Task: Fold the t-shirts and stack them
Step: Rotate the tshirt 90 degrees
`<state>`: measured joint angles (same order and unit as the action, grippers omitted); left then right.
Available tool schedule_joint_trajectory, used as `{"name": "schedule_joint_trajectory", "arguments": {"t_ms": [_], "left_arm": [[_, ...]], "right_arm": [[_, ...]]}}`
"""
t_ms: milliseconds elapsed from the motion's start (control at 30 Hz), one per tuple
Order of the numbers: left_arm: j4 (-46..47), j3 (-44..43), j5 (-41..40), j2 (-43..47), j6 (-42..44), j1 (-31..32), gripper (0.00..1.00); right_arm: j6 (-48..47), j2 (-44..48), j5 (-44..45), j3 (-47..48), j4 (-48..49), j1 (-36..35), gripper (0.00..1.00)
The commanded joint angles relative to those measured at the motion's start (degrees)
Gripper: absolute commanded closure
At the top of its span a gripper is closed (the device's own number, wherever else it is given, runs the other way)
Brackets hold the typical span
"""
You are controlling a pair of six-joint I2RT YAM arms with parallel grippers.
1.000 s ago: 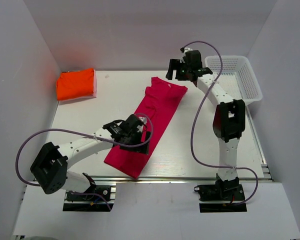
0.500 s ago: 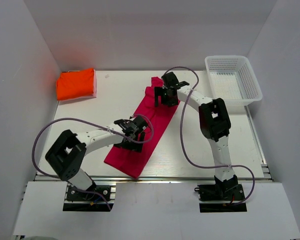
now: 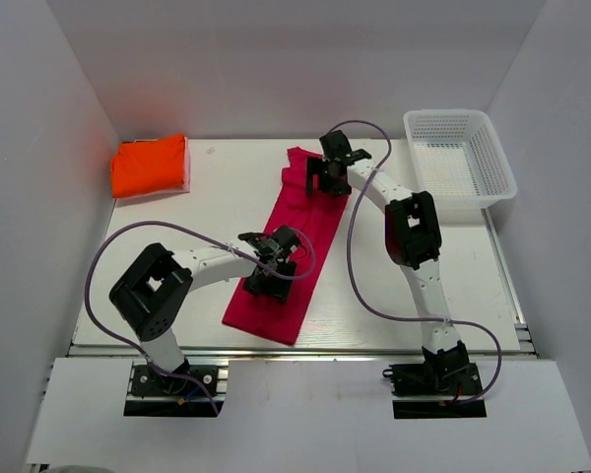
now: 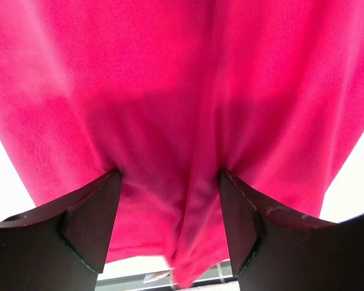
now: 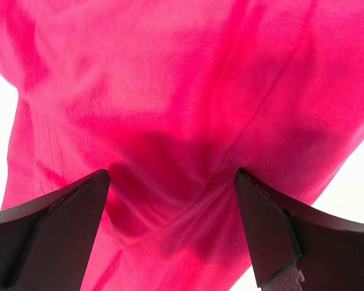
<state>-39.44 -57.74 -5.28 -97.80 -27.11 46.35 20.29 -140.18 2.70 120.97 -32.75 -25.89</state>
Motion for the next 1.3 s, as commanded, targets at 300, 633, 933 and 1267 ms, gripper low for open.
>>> {"name": "schedule_joint_trajectory", "arguments": {"t_ms": [300,633,933,1267], "left_arm": [[4.83,-9.22,17.25,-11.09,3.21,7.00,0.13],[1.22,-13.19,4.85,-5.74,-0.04,9.29,0.10],[6.30,-5.56,0.36,8.84,-0.13,9.81,0.00],[9.11,11.76,-8.16,25.71,-7.43,8.14,0.00]], "right_arm": [[-8.43,-8.09,-1.47,9.11,9.46,6.46,0.10],[-13.70,4.91,-1.38,4.81,7.71,6.55,0.10],[-14.58,17.38,-14.30,-4.51,6.57,6.29,0.10],[-5.37,47.30,-15.09,-45.34,18.91,4.53,0.10]]}}
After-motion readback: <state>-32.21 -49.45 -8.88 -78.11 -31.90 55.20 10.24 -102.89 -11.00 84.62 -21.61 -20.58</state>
